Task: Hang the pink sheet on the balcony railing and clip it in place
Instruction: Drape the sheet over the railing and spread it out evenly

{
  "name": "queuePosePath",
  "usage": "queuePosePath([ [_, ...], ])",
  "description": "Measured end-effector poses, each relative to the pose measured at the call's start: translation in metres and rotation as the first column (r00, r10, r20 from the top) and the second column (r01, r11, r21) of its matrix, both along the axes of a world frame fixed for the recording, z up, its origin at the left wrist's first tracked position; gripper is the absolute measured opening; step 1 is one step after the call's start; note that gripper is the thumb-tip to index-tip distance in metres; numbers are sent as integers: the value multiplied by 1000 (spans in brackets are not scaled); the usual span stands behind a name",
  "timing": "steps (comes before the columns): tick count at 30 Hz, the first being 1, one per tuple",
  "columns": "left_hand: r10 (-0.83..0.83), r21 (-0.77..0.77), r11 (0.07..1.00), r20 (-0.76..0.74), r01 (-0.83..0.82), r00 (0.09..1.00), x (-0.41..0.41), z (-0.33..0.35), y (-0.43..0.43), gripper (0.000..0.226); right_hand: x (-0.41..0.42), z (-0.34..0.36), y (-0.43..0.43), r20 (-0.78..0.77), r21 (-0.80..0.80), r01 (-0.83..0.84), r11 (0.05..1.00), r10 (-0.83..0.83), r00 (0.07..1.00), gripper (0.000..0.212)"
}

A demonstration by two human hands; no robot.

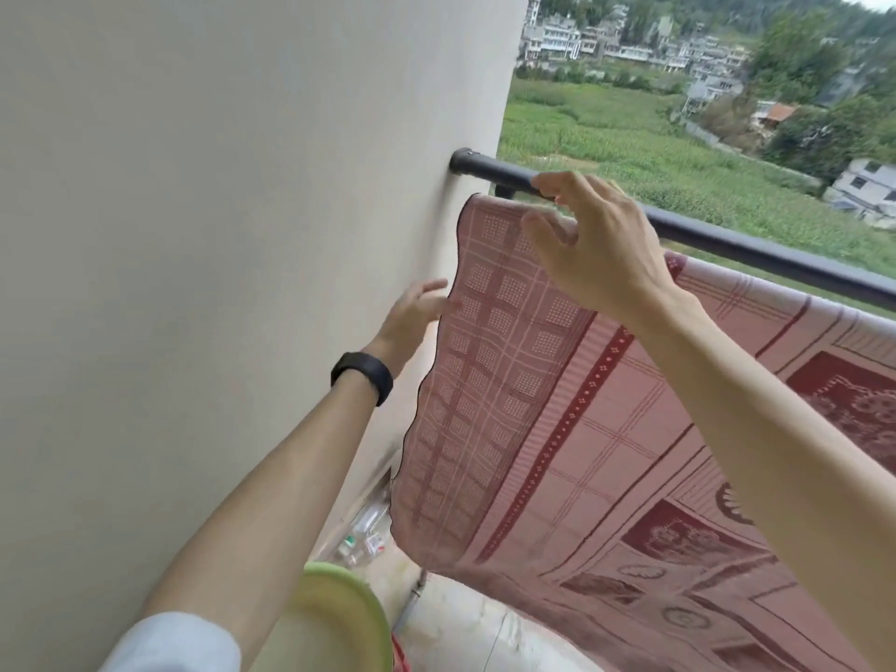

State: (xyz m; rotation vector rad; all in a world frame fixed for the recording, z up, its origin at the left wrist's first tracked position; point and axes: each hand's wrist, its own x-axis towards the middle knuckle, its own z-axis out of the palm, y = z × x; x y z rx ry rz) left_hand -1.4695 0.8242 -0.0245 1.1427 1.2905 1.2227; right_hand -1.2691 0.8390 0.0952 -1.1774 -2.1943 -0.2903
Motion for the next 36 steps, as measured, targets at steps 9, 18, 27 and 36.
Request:
queuePosePath([
  [9,156,358,920,43,-160,987,32,72,56,26,133,-4,-38,124,36,561,827,-561,819,66],
  [18,724,680,632,-348,-371,595,77,82,37,30,163,-29,-50,-21,116,467,876,-468,883,47],
  [27,545,632,608,-772,481,326,216,64,-7,56,323,-36,-105,-333,17,852,523,-801,498,65],
  [36,679,754,638,-647,156,347,245,37,-27,50,375,-85,-151,-182,66,718,692,-700,691,62],
])
